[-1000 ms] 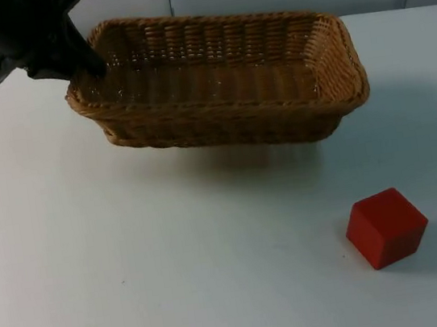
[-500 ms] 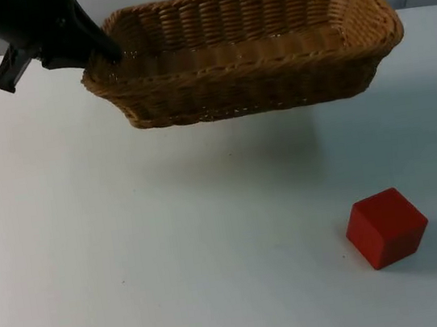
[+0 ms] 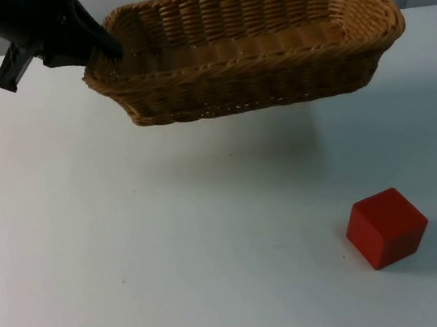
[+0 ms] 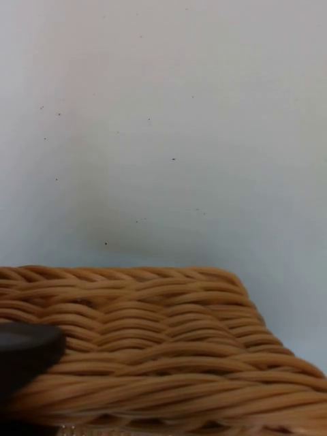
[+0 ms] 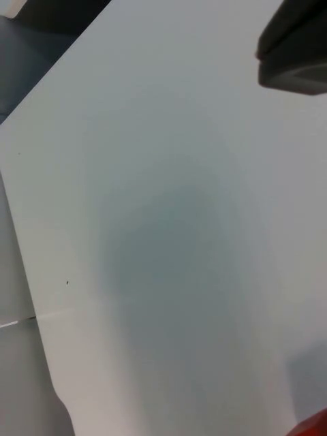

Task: Pick up the basket with the left hand and place the cube into the basket with the right hand.

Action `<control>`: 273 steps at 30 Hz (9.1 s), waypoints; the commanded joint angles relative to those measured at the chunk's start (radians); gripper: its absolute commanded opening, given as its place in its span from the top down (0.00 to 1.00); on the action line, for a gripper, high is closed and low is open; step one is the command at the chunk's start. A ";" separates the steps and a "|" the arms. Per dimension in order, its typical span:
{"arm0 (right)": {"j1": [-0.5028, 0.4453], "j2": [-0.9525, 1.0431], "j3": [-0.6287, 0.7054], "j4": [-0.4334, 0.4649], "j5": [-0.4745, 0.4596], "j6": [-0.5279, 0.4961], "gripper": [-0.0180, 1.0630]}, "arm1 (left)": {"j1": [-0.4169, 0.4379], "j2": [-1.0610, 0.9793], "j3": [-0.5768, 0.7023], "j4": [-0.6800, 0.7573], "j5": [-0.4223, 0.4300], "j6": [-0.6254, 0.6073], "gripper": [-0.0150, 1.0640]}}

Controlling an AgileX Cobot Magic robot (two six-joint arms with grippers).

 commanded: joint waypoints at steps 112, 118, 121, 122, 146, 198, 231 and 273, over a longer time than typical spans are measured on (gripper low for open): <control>0.662 1.805 -0.535 0.215 -0.279 0.013 0.01 | 0.001 -0.018 -0.013 -0.047 0.003 -0.007 0.99; 0.736 1.833 -0.535 0.208 -0.286 0.012 0.01 | 0.001 -0.018 -0.013 -0.047 0.003 -0.007 0.99; 0.744 1.875 -0.535 0.208 -0.280 0.020 0.01 | 0.001 -0.018 -0.013 -0.047 0.003 -0.007 0.99; 0.744 1.875 -0.535 0.208 -0.280 0.020 0.01 | 0.001 -0.018 -0.013 -0.047 0.003 -0.007 0.99; 0.744 1.918 -0.535 0.077 -0.284 0.120 0.01 | 0.001 -0.018 -0.013 -0.042 -0.129 -0.007 0.99; 0.791 1.915 -1.225 0.137 -0.025 -0.117 0.99 | 0.001 -0.018 -0.013 -0.041 -0.341 -0.007 0.99; 0.694 1.915 -1.281 0.058 -0.195 -0.033 0.99 | 0.001 -0.032 -0.013 -0.040 -0.345 -0.007 0.99; 0.670 2.024 -1.529 0.006 -0.147 -0.031 0.92 | 0.001 -0.160 -0.011 -0.040 -0.370 -0.007 0.99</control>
